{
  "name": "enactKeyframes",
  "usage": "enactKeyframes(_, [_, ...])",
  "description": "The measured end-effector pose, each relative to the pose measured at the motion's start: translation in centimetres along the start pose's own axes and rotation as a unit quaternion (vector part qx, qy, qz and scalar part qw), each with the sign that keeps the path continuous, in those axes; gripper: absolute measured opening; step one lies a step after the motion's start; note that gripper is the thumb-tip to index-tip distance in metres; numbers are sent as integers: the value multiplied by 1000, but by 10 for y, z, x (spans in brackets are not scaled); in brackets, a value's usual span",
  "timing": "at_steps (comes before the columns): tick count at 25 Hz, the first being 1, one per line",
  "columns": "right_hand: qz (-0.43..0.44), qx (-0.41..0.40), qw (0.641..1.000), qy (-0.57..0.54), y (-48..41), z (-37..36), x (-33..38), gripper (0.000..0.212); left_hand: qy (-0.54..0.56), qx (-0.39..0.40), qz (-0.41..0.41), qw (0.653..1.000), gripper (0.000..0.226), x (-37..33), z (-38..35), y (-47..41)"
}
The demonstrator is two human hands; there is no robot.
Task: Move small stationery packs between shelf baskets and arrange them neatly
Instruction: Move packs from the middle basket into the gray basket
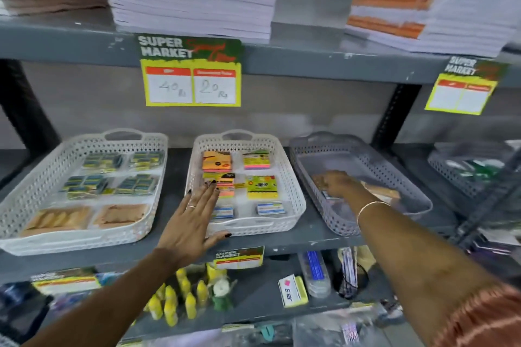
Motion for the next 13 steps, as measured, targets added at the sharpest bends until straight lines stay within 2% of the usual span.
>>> enactKeyframes(4, [8, -17, 994, 105, 7, -11, -10, 56, 12, 19, 10, 1000, 89, -1, -6, 0])
enactKeyframes(7, [-9, -33, 990, 134, 4, -12, -9, 52, 17, 19, 18, 1000, 89, -1, -5, 1])
enactKeyframes(10, [-3, -9, 993, 122, 3, -15, -12, 52, 24, 23, 23, 999, 90, 0, -6, 1])
enactKeyframes(13, [-7, -10, 999, 48, 4, -1, -15, 61, 22, 37, 30, 999, 90, 1, -9, 1])
Point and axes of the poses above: each hand's wrist, its own y-axis away from the middle knuckle, its own z-axis out of the back of the hand, x = y × z, the point moved 6 cm from there along -y, towards the middle knuckle, and after that the axes turned 2 degrees about x, right-handed, at the moved point
